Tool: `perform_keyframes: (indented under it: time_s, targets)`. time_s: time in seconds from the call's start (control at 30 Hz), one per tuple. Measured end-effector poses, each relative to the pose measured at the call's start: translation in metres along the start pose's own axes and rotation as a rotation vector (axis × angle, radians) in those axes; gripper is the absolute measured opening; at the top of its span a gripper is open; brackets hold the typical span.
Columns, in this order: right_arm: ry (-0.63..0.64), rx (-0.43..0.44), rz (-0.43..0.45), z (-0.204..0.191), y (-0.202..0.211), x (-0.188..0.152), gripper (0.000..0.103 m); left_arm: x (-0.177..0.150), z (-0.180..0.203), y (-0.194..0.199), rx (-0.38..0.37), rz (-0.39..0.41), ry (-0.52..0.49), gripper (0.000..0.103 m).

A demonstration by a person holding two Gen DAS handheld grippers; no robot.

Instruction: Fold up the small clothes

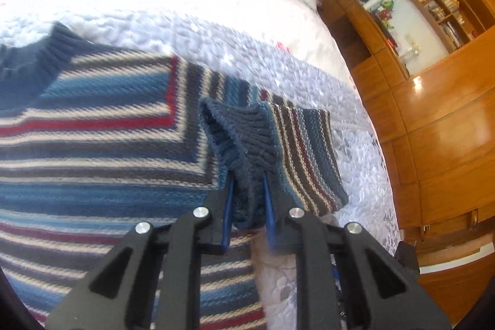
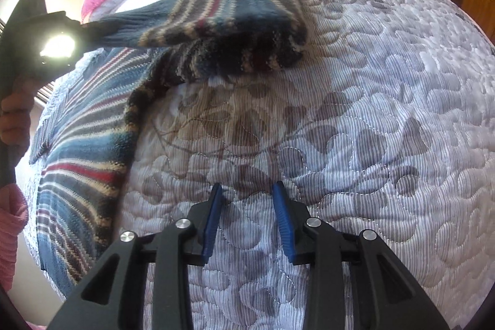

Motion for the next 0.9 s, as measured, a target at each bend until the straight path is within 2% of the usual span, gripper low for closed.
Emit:
perform_keyframes:
  time_s: [0.13, 0.33, 0.57, 0.67, 0.73, 0.83, 0.9]
  targets:
    - [0.022, -0.017, 0.007, -0.019, 0.000, 0.002, 0.037, 0.012, -0.039, 0.043, 0.062, 0.070, 0.010, 0.015]
    - [0.047, 0.015, 0.031, -0.050, 0.001, 0.019, 0.037, 0.019, -0.118, 0.090, 0.139, 0.108, 0.086, 0.015]
    - [0.081, 0.070, 0.073, -0.099, -0.006, 0.067, 0.037, 0.016, -0.208, 0.127, 0.231, 0.145, 0.174, 0.015]
    - [0.101, 0.106, 0.054, -0.130, -0.025, 0.098, 0.037, 0.016, -0.232, 0.130, 0.256, 0.144, 0.213, 0.015]
    - [0.109, 0.091, 0.031, -0.143, -0.043, 0.113, 0.037, 0.014, -0.245, 0.128, 0.263, 0.138, 0.235, 0.015]
    - [0.082, 0.047, -0.010, -0.141, -0.073, 0.127, 0.036, 0.009, -0.254, 0.110, 0.280, 0.100, 0.240, 0.016]
    - [0.045, 0.033, -0.041, -0.134, -0.085, 0.123, 0.035, 0.004, -0.260, 0.096, 0.316, 0.071, 0.233, 0.018]
Point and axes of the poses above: each gripper's, at about its wrist camera, not at the fingertips, and y roughly against the way its jaws point, z to its right, x to its top, the point moved 4 cm from there along -y, roughly the way its jaws point, and after that the axes turned 7 degrees about x, right-handed, at the moved point
